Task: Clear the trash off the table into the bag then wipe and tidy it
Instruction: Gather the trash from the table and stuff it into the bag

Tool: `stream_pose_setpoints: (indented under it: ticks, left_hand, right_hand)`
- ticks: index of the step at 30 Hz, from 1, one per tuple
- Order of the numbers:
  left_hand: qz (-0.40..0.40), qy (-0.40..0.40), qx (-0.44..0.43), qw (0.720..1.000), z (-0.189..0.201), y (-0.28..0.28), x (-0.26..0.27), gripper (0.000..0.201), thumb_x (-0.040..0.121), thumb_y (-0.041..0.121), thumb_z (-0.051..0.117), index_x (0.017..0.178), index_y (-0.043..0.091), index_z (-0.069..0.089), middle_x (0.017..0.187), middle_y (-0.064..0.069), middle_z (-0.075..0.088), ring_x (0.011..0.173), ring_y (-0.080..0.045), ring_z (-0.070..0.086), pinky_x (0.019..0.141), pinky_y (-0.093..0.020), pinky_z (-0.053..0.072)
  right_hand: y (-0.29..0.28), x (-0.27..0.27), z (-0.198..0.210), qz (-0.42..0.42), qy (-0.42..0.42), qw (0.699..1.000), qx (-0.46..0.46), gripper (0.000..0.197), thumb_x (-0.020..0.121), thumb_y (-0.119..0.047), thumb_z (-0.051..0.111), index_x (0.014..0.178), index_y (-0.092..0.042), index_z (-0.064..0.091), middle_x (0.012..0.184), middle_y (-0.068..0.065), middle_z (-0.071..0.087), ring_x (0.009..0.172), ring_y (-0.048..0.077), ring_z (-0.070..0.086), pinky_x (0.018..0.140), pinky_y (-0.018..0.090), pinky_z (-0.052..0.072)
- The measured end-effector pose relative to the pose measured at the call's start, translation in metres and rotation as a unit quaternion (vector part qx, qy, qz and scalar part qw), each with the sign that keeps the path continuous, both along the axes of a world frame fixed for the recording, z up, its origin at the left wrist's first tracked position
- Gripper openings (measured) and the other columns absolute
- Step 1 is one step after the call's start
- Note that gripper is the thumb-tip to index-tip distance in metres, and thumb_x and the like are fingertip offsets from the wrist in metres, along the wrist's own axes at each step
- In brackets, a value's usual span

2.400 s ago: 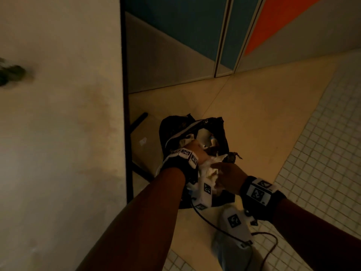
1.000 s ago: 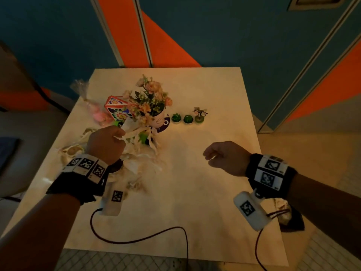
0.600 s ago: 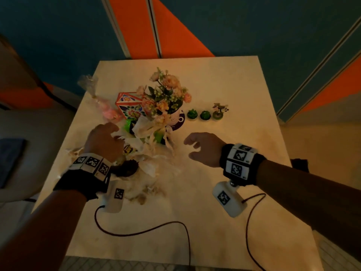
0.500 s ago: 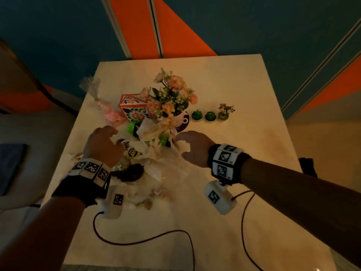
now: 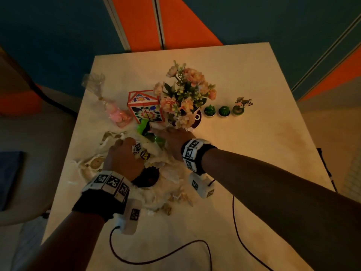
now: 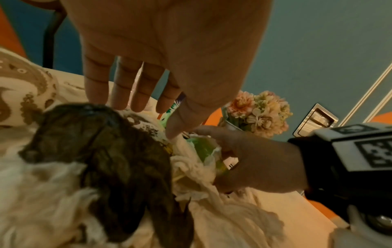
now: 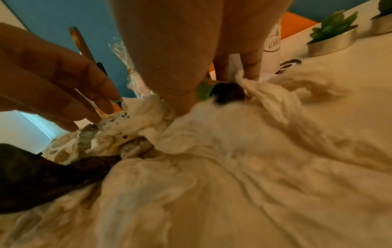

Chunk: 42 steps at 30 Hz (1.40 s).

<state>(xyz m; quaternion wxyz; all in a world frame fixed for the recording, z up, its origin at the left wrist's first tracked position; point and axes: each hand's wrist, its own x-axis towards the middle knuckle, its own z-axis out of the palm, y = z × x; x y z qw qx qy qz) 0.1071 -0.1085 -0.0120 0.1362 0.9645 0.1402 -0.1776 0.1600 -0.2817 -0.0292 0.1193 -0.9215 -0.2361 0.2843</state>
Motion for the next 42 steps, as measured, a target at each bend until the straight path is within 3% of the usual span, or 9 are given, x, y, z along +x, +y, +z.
stream_pose_setpoints:
  ticks: [4, 11, 15, 22, 26, 32, 35, 39, 42]
  left_hand:
    - [-0.021, 0.009, 0.019, 1.000, -0.008, 0.002, -0.001, 0.071, 0.076, 0.027, 0.068, 0.139, 0.023, 0.035, 0.139, -0.010, 0.038, 0.125, -0.036, 0.039, 0.098, -0.045, 0.042]
    - [-0.072, -0.003, 0.069, 0.995, -0.019, 0.007, 0.008, 0.110, 0.059, 0.056, 0.079, 0.145, 0.039, 0.012, 0.151, -0.004, 0.021, 0.135, -0.036, 0.024, 0.106, -0.050, 0.032]
    - [-0.115, -0.013, 0.141, 0.983, -0.027, 0.001, 0.007, 0.086, 0.063, 0.055, 0.074, 0.137, 0.039, 0.032, 0.145, -0.007, 0.028, 0.132, -0.037, 0.024, 0.104, -0.054, 0.029]
    - [-0.174, -0.029, 0.160, 0.971, -0.035, 0.004, 0.001, 0.044, 0.080, 0.039, 0.063, 0.123, 0.033, 0.054, 0.130, -0.002, 0.038, 0.125, -0.030, 0.029, 0.104, -0.049, 0.028]
    - [-0.167, -0.086, 0.058, 0.980, -0.019, 0.006, -0.004, 0.029, 0.081, 0.038, 0.063, 0.107, 0.025, 0.059, 0.119, 0.004, 0.052, 0.124, -0.025, 0.037, 0.105, -0.045, 0.027]
    - [-0.050, -0.199, -0.133, 0.970, 0.036, -0.003, -0.016, 0.005, 0.083, 0.018, 0.063, 0.086, 0.021, 0.064, 0.083, -0.004, 0.068, 0.079, -0.026, 0.064, 0.074, -0.034, 0.053]
    - [0.012, -0.210, -0.207, 0.956, 0.054, -0.013, -0.016, 0.012, 0.082, 0.011, 0.059, 0.083, 0.021, 0.066, 0.076, 0.005, 0.070, 0.065, -0.009, 0.068, 0.065, -0.032, 0.058]
    - [0.030, -0.220, -0.219, 0.950, 0.077, -0.043, -0.015, 0.015, 0.080, 0.004, 0.055, 0.077, 0.012, 0.067, 0.073, 0.010, 0.066, 0.060, 0.010, 0.059, 0.049, -0.001, 0.040]
    - [0.049, -0.250, -0.241, 0.937, 0.095, -0.069, -0.014, 0.011, 0.077, 0.006, 0.061, 0.082, 0.009, 0.070, 0.080, 0.000, 0.070, 0.073, -0.009, 0.063, 0.063, -0.020, 0.052]
  right_hand:
    - [0.003, 0.000, 0.002, -0.012, 0.005, 1.000, 0.006, 0.087, 0.088, -0.008, 0.055, 0.149, -0.041, 0.003, 0.133, 0.022, 0.050, 0.092, 0.036, 0.061, 0.062, 0.035, 0.048]
    - [-0.016, -0.013, 0.010, -0.104, 0.011, 0.993, 0.044, 0.084, 0.089, -0.009, 0.053, 0.151, -0.036, 0.004, 0.148, 0.018, 0.037, 0.116, 0.038, 0.054, 0.070, 0.031, 0.042]
    - [-0.036, -0.021, 0.016, -0.140, 0.034, 0.988, 0.054, 0.079, 0.089, -0.017, 0.054, 0.151, -0.035, 0.007, 0.151, 0.009, 0.036, 0.121, 0.032, 0.052, 0.076, 0.031, 0.043]
    - [-0.071, -0.038, 0.021, -0.204, 0.059, 0.973, 0.093, 0.064, 0.087, -0.016, 0.056, 0.138, -0.038, 0.026, 0.093, 0.003, 0.056, 0.063, 0.017, 0.047, 0.048, 0.026, 0.028]
    - [-0.092, -0.045, 0.027, -0.236, 0.059, 0.960, 0.140, 0.057, 0.083, -0.016, 0.063, 0.127, -0.039, 0.034, 0.101, 0.007, 0.057, 0.076, 0.030, 0.056, 0.058, 0.033, 0.038]
    - [-0.134, -0.052, 0.036, -0.296, 0.027, 0.930, 0.214, 0.060, 0.080, -0.012, 0.069, 0.129, -0.031, 0.040, 0.122, 0.007, 0.053, 0.100, 0.036, 0.057, 0.079, 0.050, 0.048]
    - [-0.152, -0.057, 0.047, -0.334, 0.013, 0.895, 0.296, 0.066, 0.080, -0.003, 0.070, 0.135, -0.023, 0.040, 0.135, 0.010, 0.049, 0.115, 0.031, 0.055, 0.095, 0.052, 0.046]
    - [-0.172, -0.068, 0.074, -0.345, 0.003, 0.838, 0.424, 0.047, 0.065, -0.005, 0.069, 0.106, -0.020, 0.052, 0.091, 0.010, 0.061, 0.068, 0.008, 0.061, 0.061, 0.029, 0.048]
    - [-0.198, -0.079, 0.088, -0.368, -0.004, 0.806, 0.464, 0.039, 0.066, 0.000, 0.064, 0.101, -0.011, 0.049, 0.074, 0.021, 0.056, 0.050, 0.029, 0.054, 0.043, 0.036, 0.047]
